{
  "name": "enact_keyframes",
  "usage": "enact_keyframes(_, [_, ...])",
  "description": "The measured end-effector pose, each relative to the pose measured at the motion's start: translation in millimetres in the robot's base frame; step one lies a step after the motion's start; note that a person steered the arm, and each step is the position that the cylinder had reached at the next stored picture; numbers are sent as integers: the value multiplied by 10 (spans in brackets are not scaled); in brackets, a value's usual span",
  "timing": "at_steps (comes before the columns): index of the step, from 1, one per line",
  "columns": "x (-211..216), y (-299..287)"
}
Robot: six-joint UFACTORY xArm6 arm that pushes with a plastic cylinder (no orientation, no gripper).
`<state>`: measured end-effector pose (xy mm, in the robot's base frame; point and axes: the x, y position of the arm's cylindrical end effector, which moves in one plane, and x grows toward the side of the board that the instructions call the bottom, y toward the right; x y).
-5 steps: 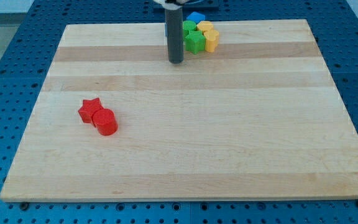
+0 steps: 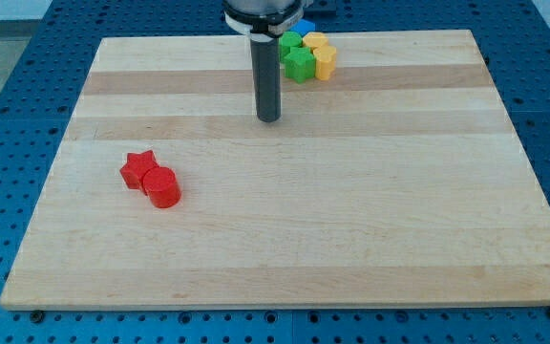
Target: Move the red star and red circle towards bottom center
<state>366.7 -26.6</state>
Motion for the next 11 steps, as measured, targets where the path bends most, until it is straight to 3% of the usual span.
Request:
enact_keyframes(3, [-230,-18])
enact_keyframes(4, [-392,-324])
enact_keyframes(5, [-683,-728])
enact_keyframes(7, [-806,-2321])
enact_keyframes(8, [-407,-2700])
enact_keyframes(10, [700,-2515])
enact_keyframes(11, [820,-2345])
